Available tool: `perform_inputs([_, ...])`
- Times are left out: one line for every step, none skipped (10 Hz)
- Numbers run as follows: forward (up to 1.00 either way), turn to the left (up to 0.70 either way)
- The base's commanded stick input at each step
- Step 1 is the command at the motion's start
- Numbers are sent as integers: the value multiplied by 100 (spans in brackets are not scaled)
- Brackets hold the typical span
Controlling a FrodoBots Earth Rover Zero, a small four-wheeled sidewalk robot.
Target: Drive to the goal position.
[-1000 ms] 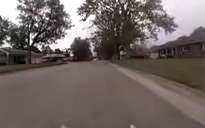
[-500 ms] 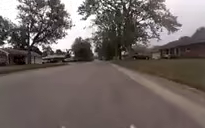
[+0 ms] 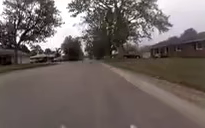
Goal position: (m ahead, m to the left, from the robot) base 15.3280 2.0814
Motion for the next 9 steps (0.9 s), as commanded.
perform_inputs([100,0])
perform_inputs([100,0])
perform_inputs([100,0])
perform_inputs([100,-1])
perform_inputs([100,-2])
perform_inputs([100,-3])
perform_inputs([100,0])
perform_inputs([100,0])
perform_inputs([100,0])
